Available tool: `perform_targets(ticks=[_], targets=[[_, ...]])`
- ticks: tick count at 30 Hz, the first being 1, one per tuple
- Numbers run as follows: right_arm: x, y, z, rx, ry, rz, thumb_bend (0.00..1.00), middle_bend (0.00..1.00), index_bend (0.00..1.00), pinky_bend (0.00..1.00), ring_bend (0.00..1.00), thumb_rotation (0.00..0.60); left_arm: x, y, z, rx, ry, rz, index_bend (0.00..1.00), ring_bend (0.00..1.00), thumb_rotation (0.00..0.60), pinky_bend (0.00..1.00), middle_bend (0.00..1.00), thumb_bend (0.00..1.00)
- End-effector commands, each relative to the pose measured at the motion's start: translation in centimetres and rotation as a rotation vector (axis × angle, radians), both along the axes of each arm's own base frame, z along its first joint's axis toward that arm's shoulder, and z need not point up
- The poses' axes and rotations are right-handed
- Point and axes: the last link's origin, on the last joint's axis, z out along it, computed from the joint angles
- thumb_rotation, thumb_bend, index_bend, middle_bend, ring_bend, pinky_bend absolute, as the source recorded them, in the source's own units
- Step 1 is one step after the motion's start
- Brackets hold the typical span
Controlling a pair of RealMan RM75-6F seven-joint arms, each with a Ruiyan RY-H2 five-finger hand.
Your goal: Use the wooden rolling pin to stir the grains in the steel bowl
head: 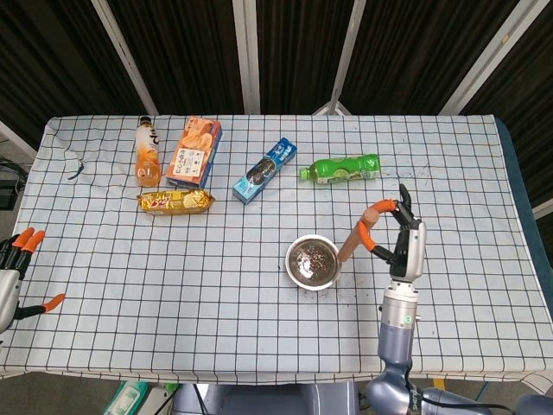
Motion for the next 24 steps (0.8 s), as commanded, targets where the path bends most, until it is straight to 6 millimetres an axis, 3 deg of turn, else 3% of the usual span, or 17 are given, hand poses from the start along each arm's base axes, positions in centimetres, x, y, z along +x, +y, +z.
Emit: perform_targets(ticks=[1, 24], targets=[[0.7, 0.1, -0.8, 0.004, 0.008, 0.013, 0.48, 0.66, 0.83, 0.0, 0.52, 0.6, 0.0, 0.0, 0.0, 0.0, -0.002, 0.001, 0.0, 0.0, 0.6, 0.0, 0.0, 0.02], [2.7, -0.1, -5.5, 0.057, -0.019, 0.006, 0.48, 0.66, 0.83, 0.0, 0.52, 0.6, 0.2, 0.1, -0.2, -0.005, -0.023, 0.006, 0.0, 0.0, 0.6, 0.0, 0.0, 0.02]])
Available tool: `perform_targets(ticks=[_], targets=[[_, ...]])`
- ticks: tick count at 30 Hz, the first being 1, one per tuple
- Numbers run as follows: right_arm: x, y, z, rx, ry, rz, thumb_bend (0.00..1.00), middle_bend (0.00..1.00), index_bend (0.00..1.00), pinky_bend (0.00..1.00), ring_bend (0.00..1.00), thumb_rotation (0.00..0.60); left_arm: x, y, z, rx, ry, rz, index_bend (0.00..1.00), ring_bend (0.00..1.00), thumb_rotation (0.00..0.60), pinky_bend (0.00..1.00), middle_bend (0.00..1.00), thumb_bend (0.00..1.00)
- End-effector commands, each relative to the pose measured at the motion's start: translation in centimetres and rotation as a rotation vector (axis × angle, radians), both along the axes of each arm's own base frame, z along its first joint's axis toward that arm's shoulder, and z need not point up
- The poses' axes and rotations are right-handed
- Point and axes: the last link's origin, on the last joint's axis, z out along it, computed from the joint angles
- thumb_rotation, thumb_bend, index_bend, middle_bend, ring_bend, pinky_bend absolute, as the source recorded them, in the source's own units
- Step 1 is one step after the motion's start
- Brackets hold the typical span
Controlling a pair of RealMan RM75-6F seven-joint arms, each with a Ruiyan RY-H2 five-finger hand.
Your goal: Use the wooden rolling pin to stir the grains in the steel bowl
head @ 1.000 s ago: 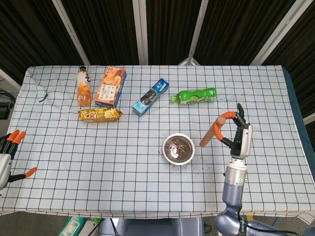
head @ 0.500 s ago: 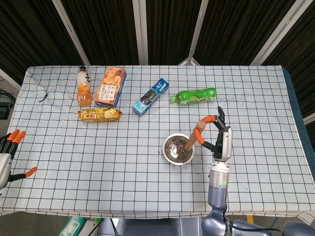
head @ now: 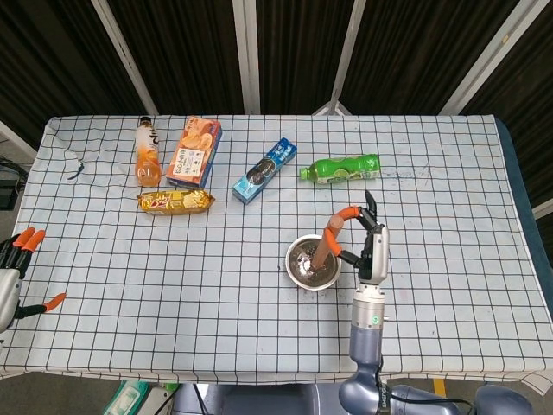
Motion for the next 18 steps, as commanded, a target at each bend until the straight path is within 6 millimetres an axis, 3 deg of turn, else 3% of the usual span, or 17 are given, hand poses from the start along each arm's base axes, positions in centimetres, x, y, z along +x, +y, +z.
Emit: perform_targets(ticks=[1, 18], targets=[[0.2, 0.0, -0.9, 0.009, 0.0, -0.004, 0.48, 0.66, 0.83, 0.0, 0.52, 0.6, 0.1, 0.0, -0.1, -0.004, 0.0, -0.004, 0.0, 0.0, 0.6, 0.0, 0.0, 0.02], [-0.5, 0.0, -4.7, 0.042, 0.04, -0.03, 0.48, 0.66, 0.83, 0.0, 0.52, 0.6, 0.1, 0.2, 0.0, 0.001, 0.0, -0.008, 0.0, 0.0, 0.6, 0.0, 0.0, 0.02]])
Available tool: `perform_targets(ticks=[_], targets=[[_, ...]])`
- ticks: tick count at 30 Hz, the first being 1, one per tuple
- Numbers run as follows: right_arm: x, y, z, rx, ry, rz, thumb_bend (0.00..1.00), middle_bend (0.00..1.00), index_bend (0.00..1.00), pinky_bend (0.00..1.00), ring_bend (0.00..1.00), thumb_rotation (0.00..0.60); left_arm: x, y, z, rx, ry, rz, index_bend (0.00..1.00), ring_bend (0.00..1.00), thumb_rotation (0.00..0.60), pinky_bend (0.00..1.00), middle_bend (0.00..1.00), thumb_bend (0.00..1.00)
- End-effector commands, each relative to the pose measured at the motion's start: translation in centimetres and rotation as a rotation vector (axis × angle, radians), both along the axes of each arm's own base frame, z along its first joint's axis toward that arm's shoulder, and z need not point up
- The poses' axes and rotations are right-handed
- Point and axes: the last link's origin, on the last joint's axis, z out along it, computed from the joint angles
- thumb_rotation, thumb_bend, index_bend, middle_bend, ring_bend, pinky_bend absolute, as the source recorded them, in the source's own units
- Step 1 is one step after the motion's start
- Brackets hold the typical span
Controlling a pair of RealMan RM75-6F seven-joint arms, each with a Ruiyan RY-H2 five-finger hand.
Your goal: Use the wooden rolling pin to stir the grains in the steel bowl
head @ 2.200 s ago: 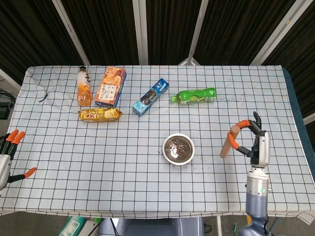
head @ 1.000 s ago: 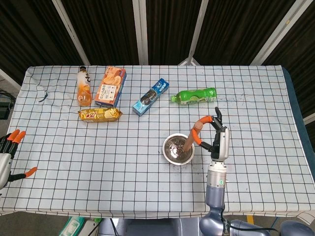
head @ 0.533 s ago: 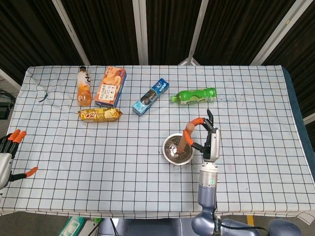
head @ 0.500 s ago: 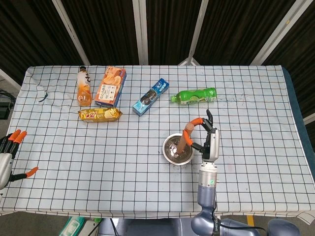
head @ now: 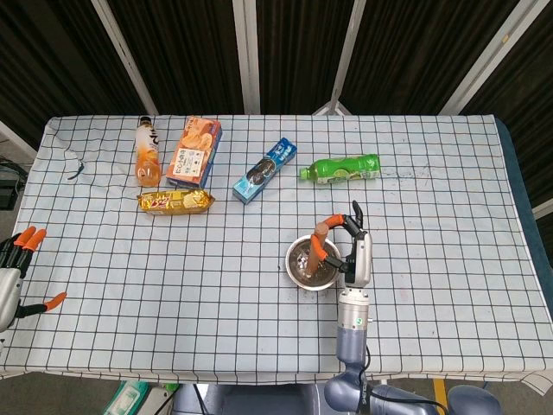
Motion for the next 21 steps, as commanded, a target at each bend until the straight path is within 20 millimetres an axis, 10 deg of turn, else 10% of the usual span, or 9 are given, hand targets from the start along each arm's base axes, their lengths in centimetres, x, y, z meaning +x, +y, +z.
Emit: perform_targets(ticks=[1, 21], targets=[[0.0, 0.0, -0.4, 0.008, -0.005, 0.0, 0.48, 0.66, 0.83, 0.0, 0.52, 0.6, 0.0, 0.0, 0.0, -0.001, 0.0, 0.0, 0.0, 0.0, 0.6, 0.0, 0.0, 0.02], [1.3, -0.4, 1.4, -0.025, -0.019, 0.021, 0.48, 0.66, 0.83, 0.0, 0.52, 0.6, 0.1, -0.1, 0.0, 0.002, 0.001, -0.003, 0.0, 0.0, 0.6, 0.0, 0.0, 0.02]])
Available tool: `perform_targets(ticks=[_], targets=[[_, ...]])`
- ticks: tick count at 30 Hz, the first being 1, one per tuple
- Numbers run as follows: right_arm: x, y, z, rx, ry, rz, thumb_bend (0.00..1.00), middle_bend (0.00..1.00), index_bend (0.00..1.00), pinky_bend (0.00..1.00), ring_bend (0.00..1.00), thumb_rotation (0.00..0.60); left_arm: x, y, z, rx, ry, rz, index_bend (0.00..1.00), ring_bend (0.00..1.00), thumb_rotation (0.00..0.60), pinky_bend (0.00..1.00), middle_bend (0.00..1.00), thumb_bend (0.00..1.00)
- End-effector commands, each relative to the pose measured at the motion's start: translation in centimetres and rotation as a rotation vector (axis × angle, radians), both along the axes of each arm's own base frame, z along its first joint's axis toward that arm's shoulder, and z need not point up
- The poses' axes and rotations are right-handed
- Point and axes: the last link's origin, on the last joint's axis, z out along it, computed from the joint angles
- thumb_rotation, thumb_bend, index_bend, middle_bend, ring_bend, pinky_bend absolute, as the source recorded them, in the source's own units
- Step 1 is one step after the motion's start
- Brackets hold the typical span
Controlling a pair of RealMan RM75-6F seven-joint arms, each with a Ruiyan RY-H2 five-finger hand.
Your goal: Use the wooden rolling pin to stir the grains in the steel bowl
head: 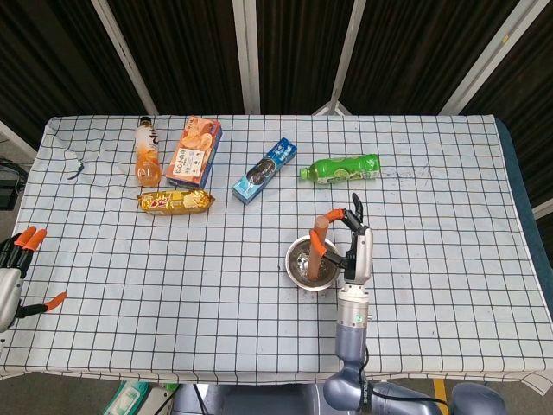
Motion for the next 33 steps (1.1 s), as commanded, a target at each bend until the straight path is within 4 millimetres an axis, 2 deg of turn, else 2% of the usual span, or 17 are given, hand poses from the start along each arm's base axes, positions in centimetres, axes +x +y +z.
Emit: perform_targets(ticks=[1, 12, 23, 33], targets=[[-0.3, -0.1, -0.3, 0.012, 0.001, -0.012, 0.48, 0.66, 0.83, 0.0, 0.52, 0.6, 0.0, 0.0, 0.0, 0.001, 0.0, -0.001, 0.0, 0.0, 0.6, 0.0, 0.0, 0.02], [-0.4, -1.1, -0.5, 0.003, 0.002, -0.016, 0.48, 0.66, 0.83, 0.0, 0.52, 0.6, 0.0, 0.1, 0.0, -0.002, -0.003, 0.0, 0.0, 0.0, 0.6, 0.0, 0.0, 0.02], [-0.6, -1.1, -1.0, 0.0, -0.01, -0.02, 0.48, 0.66, 0.83, 0.0, 0.52, 0.6, 0.3, 0.2, -0.2, -0.007, -0.003, -0.001, 0.0, 0.0, 0.6, 0.0, 0.0, 0.02], [-0.5, -1.5, -0.4, -0.07, -0.035, -0.015, 0.48, 0.66, 0.83, 0.0, 0.52, 0.6, 0.3, 0.2, -0.2, -0.007, -0.006, 0.001, 0.0, 0.0, 0.6, 0.0, 0.0, 0.02]])
